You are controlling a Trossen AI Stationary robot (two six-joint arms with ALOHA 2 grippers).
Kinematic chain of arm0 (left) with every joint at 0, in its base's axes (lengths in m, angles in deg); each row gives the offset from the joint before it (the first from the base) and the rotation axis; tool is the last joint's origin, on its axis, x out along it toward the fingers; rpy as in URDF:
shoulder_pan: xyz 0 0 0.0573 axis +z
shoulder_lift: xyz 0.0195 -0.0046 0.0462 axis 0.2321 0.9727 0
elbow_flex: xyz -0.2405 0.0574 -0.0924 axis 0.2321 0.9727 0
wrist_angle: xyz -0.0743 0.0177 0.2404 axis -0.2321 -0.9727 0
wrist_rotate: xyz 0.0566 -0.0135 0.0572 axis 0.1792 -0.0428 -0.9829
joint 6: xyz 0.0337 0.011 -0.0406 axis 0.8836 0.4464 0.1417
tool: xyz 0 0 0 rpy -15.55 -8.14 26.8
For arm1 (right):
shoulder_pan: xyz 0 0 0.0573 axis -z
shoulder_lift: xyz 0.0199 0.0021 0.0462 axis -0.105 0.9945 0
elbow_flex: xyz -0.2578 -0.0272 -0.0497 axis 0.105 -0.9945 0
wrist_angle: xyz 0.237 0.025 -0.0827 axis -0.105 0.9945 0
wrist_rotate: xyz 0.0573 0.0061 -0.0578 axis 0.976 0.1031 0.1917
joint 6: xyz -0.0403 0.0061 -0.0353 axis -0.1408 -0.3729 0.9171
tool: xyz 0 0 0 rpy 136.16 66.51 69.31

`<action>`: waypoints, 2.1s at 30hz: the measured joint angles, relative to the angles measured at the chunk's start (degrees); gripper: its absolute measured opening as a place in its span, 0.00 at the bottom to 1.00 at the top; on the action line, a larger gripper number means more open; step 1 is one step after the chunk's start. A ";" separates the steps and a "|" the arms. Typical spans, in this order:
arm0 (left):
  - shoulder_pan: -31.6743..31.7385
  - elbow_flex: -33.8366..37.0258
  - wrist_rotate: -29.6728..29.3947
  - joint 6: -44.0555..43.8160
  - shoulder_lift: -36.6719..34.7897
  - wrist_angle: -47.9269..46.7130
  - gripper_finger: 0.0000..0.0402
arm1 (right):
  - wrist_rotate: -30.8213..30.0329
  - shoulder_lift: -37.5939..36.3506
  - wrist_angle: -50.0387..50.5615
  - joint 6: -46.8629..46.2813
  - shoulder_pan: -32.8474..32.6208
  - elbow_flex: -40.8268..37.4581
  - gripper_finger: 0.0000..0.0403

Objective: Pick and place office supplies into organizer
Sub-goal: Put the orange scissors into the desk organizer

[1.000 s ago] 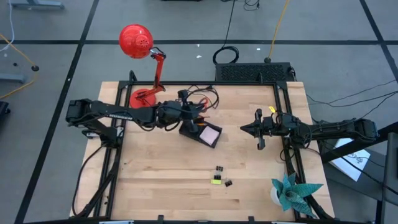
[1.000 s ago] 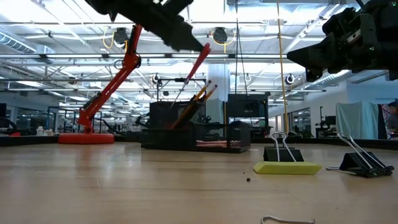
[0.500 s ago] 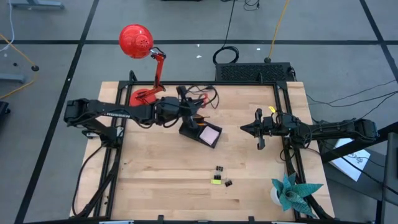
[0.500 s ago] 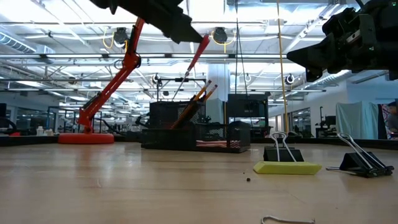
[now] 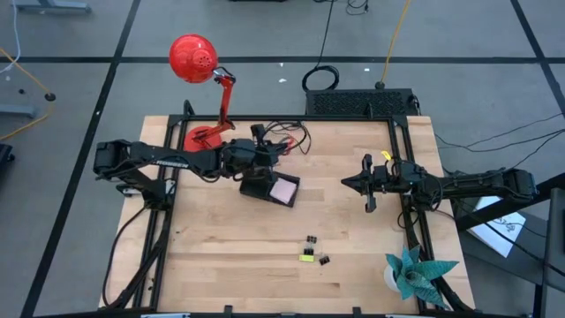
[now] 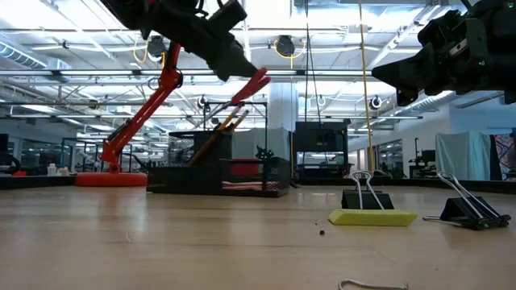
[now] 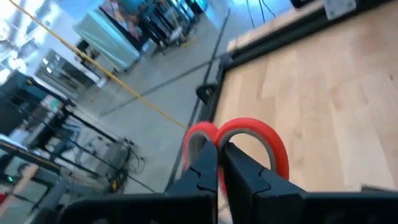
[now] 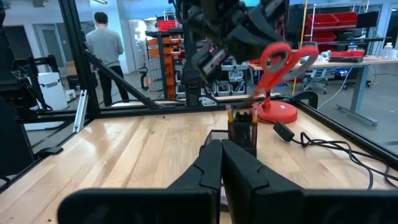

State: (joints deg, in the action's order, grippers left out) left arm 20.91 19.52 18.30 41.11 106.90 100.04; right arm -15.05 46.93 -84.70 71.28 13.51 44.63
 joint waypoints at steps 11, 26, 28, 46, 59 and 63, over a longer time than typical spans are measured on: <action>-1.87 0.05 0.63 -0.51 -0.13 1.40 0.01 | -0.02 0.00 0.15 1.33 0.00 0.00 0.01; -4.28 0.03 -7.39 -4.60 -1.25 -4.22 0.03 | -0.02 0.00 0.82 1.35 0.00 -0.01 0.01; -4.68 0.01 -7.82 -6.13 -1.81 -7.10 0.02 | -0.02 0.00 1.09 1.35 0.00 0.00 0.01; -24.60 6.32 -20.42 -17.77 -15.09 -19.57 0.01 | -8.85 3.51 11.98 -0.02 -0.07 1.97 0.01; -17.39 31.18 -1.07 -16.05 -38.86 8.57 0.01 | -10.42 12.57 6.54 1.78 0.33 5.28 0.08; -16.44 32.98 -1.00 -15.17 -39.60 8.56 0.02 | -12.23 16.33 11.87 2.51 1.53 10.36 0.16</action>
State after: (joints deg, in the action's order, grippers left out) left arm 4.46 52.51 17.31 25.94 67.30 108.60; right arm -27.29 63.25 -72.83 73.79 15.04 54.99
